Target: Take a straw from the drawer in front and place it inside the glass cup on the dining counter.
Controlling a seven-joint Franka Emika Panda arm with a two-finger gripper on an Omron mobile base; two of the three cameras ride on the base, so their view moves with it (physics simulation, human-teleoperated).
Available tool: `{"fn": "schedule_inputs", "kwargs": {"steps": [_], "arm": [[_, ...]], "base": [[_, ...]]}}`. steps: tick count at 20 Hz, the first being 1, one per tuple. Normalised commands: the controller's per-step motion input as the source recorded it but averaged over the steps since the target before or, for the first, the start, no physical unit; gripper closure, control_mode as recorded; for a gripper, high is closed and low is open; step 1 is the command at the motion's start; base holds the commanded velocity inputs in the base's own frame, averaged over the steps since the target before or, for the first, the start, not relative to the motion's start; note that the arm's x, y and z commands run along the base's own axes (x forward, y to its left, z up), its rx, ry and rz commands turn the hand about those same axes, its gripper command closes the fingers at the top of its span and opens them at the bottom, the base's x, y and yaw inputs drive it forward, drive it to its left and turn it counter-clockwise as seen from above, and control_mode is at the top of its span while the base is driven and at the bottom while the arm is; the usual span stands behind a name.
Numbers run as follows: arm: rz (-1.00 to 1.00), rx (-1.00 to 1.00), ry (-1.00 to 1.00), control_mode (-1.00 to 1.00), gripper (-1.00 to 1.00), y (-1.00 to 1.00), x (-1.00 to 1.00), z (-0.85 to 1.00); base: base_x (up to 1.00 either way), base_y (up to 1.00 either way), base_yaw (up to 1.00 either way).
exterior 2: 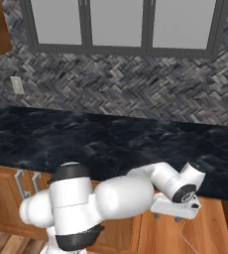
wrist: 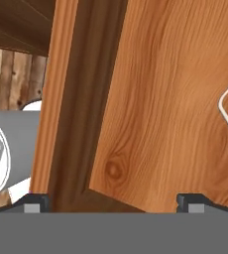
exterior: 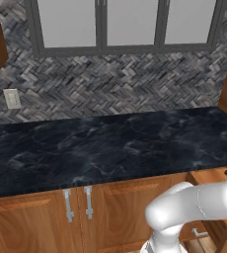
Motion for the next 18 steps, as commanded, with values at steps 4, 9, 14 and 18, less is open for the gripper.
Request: {"fn": "schedule_inputs", "kwargs": {"steps": [4,9,14,18], "arm": [[-0.04,-0.07,0.0,-1.0,-1.0,-0.11,0.09,-0.26],[0.0,-0.08,-0.01,-1.0,-1.0,-0.1,0.0,-0.37],[0.0,-0.06,0.0,-1.0,-1.0,-0.06,0.07,-0.37],[0.0,-0.05,-0.03,-1.0,-1.0,-0.13,0.0,-0.34]], "base": [[0.0,0.0,0.0],[0.0,0.0,0.0],[0.0,0.0,0.0],[0.0,0.0,0.0]]}}
